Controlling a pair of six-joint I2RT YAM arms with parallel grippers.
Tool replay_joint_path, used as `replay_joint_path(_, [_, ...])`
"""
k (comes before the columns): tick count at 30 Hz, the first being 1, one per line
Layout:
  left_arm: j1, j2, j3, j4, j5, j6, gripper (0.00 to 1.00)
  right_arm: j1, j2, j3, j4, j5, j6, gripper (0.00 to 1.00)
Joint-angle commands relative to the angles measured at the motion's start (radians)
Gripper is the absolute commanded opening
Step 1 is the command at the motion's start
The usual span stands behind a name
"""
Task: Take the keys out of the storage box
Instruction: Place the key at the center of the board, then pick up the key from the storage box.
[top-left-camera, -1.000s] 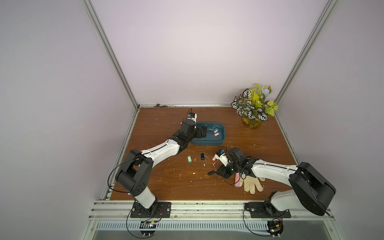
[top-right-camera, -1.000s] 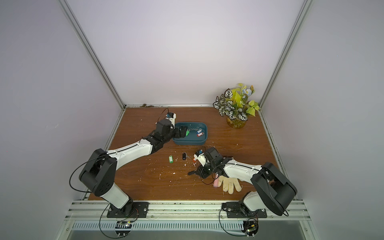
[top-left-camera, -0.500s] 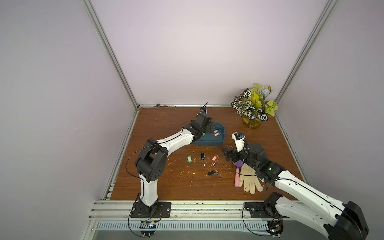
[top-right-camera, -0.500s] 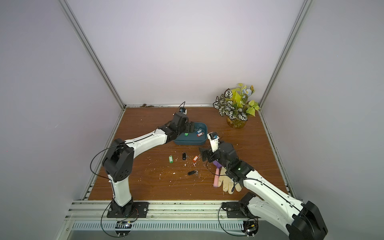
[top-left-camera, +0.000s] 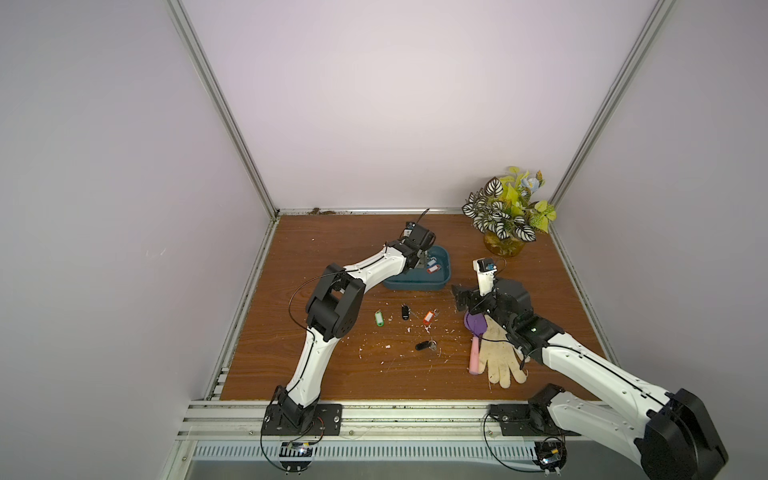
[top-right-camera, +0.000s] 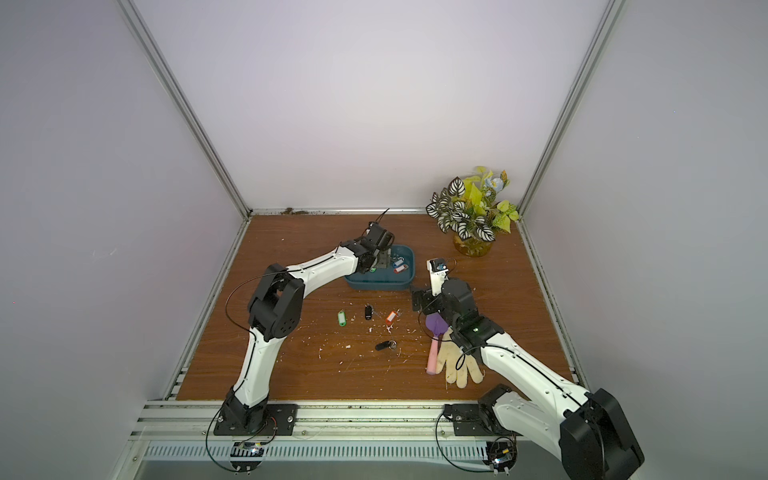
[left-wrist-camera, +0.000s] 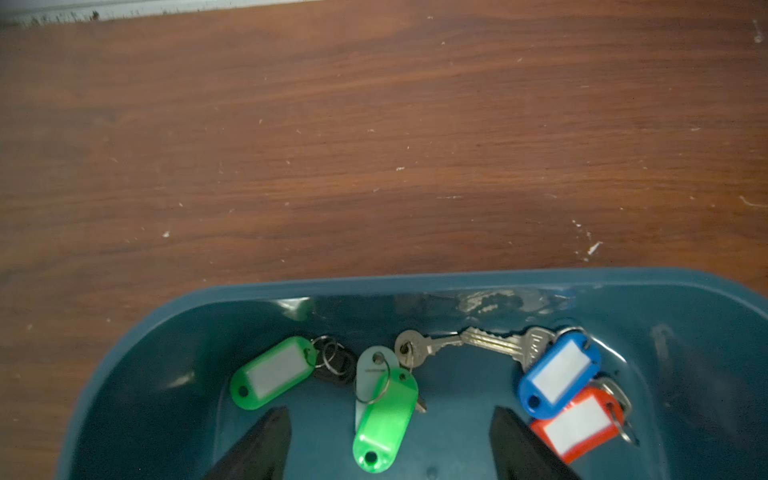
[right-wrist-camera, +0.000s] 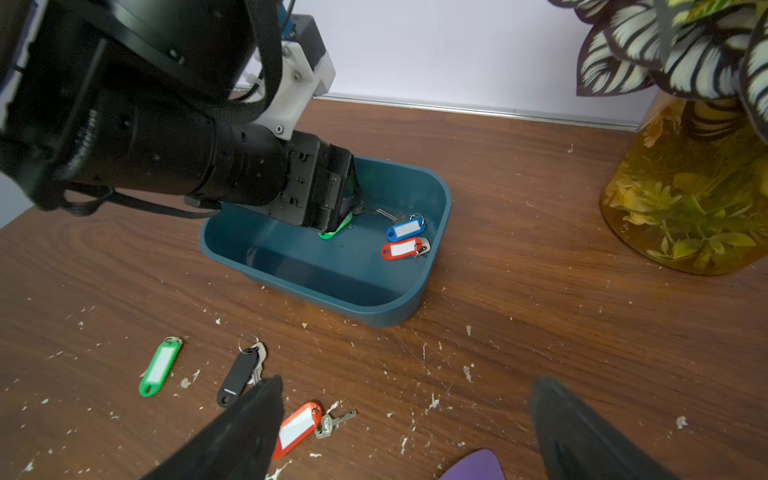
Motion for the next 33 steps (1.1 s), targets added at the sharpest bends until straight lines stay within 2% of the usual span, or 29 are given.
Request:
replay_joint_path(1, [-0.007, 0.028, 0.043, -0.057, -0.013, -0.031, 0.70, -0.016, 0.021, 0.008, 0.057, -0.030, 0.004, 1.00])
replay_joint_path(8, [0.010, 0.062, 0.069, -0.057, 0.009, -0.034, 0.55, -0.052, 0.062, 0.015, 0.076, -0.069, 0.007, 1.00])
replay_joint_path(18, [0.036, 0.110, 0.113, -0.065, 0.069, 0.002, 0.44, -0.072, 0.091, 0.024, 0.088, -0.101, 0.012, 1.00])
replay_joint_path(22, [0.041, 0.128, 0.132, -0.066, 0.091, 0.012, 0.37, -0.075, 0.098, 0.023, 0.091, -0.106, 0.012, 0.99])
replay_joint_path(33, [0.046, 0.159, 0.185, -0.083, 0.092, 0.035, 0.25, -0.085, 0.122, 0.028, 0.106, -0.124, 0.010, 0.99])
